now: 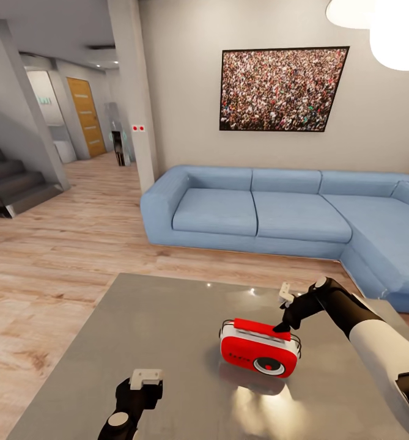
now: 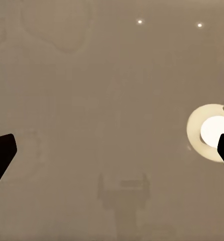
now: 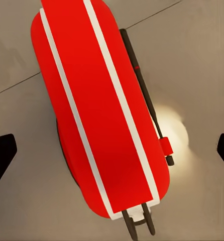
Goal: Turn on the radio receiver that's on the table in the living room.
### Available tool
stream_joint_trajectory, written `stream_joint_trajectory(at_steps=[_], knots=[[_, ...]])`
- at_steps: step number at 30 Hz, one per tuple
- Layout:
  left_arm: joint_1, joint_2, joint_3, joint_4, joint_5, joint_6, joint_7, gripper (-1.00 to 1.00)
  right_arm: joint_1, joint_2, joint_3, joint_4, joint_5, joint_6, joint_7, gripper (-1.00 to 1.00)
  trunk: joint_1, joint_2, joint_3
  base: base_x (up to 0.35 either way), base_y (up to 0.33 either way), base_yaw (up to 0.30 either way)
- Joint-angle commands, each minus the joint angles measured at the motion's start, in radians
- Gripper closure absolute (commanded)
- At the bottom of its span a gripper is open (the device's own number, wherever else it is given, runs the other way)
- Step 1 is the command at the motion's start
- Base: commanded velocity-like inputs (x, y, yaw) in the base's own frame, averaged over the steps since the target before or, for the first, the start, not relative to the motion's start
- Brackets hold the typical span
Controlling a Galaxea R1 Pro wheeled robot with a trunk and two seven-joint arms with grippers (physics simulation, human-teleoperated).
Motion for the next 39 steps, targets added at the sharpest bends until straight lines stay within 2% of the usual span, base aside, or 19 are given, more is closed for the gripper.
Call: stream_joint_trajectory(at_steps=[1, 39], knots=[[0.000, 0.000, 0.000, 0.000, 0.000, 0.000, 0.000, -1.00, 0.000, 0.000, 0.000, 0.000, 0.000, 0.000, -0.001, -1.00, 0.000, 0.000, 0.000, 0.000, 0.000, 0.000], [0.000, 0.000, 0.000, 0.000, 0.000, 0.000, 0.000, -1.00, 0.000, 0.000, -0.002, 0.000, 0.000, -0.002, -0.004, -1.00, 0.000, 0.000, 0.000, 0.000, 0.000, 0.000]])
